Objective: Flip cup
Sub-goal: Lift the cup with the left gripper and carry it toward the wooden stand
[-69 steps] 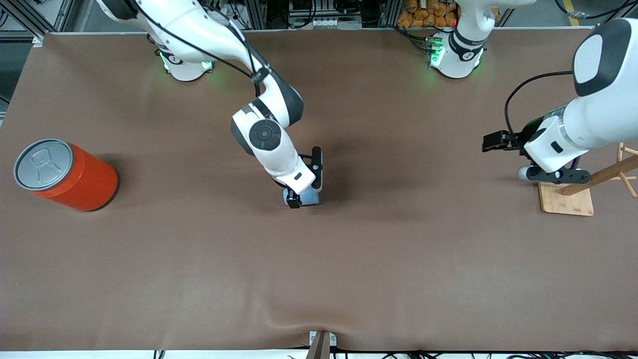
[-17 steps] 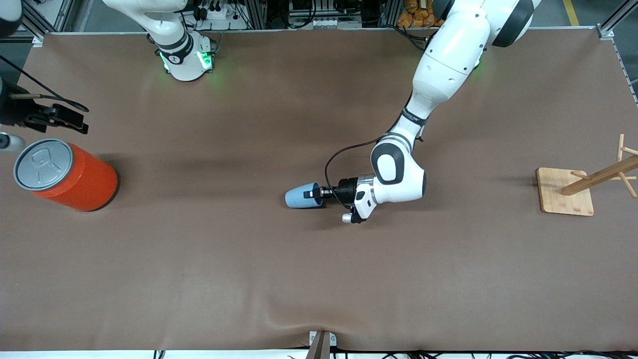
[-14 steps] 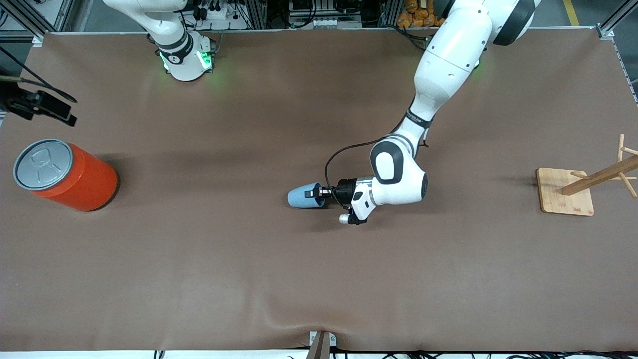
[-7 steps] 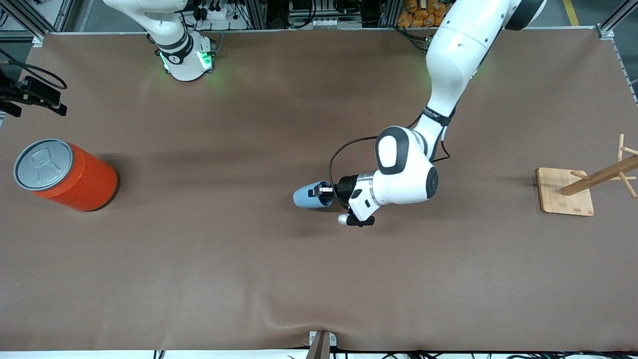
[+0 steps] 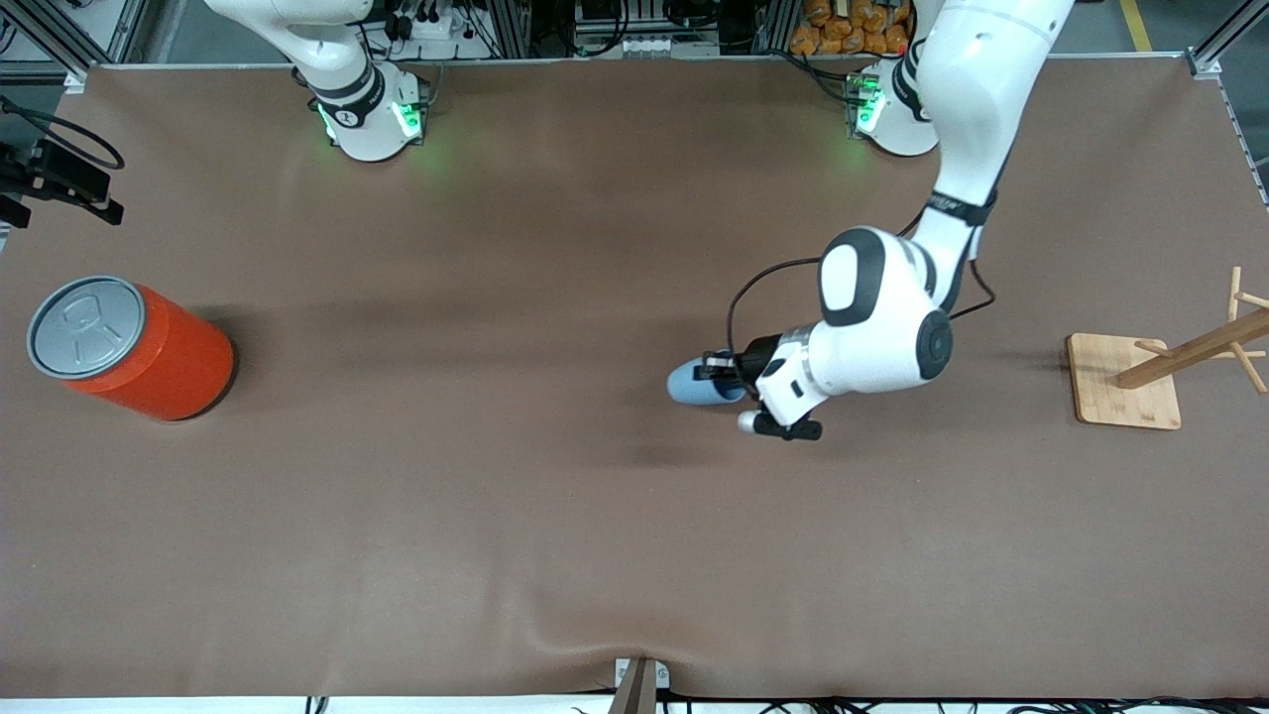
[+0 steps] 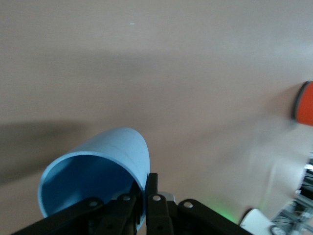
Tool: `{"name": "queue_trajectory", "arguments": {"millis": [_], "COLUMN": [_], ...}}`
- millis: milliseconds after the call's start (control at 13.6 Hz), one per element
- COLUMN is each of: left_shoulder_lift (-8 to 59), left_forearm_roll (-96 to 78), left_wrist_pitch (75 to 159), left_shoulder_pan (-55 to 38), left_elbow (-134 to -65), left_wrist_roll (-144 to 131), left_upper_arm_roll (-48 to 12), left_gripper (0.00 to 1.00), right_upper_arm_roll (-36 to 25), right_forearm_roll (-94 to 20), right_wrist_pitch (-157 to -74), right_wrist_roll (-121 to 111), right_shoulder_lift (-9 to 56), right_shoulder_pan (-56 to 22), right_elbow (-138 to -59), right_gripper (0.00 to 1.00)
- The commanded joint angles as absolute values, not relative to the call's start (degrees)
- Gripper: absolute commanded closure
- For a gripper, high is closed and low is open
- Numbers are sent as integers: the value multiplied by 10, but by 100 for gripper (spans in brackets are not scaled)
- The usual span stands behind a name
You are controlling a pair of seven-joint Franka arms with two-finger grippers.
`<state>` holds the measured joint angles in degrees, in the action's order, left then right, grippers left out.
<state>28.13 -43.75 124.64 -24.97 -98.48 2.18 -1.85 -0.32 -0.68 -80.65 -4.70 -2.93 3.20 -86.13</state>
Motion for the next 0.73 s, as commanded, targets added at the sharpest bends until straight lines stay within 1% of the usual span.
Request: {"name": "queue_trajectory", "arguments": {"millis": [0, 220, 293, 366, 440, 659], "left_shoulder_lift": [192, 146, 135, 133, 129, 113], "left_forearm_roll": [-327, -163, -100, -58, -35, 12], "left_wrist_pitch": [1245, 1245, 1236, 1210, 1192, 1183], "left_shoulder_pan": [-229, -226, -227, -225, -219, -187], "left_elbow": [-1076, -1123, -1130, -1129, -1129, -1142], "left_wrist_roll": [-15, -89, -131, -164, -171, -160], "left_upper_arm_roll": [-18, -18, -19, -19, -19, -20], "left_gripper": [100, 100, 100, 100, 100, 100], "right_upper_arm_roll": [-1, -3, -4, -4, -5, -5], "right_forearm_roll": [-11, -22, -23, -25, -26, -32], "right_wrist_pitch": [-803, -795, -792, -793, -795, -795], "right_wrist_roll": [-52, -53, -54, -54, -54, -54], "right_shoulder_lift": [-31, -33, -33, -33, -33, -33], "right_shoulder_pan": [33, 37, 39, 39, 39, 39], "right_elbow": [-856, -858, -859, -859, -859, -859], "right_gripper": [0, 0, 0, 0, 0, 0]}}
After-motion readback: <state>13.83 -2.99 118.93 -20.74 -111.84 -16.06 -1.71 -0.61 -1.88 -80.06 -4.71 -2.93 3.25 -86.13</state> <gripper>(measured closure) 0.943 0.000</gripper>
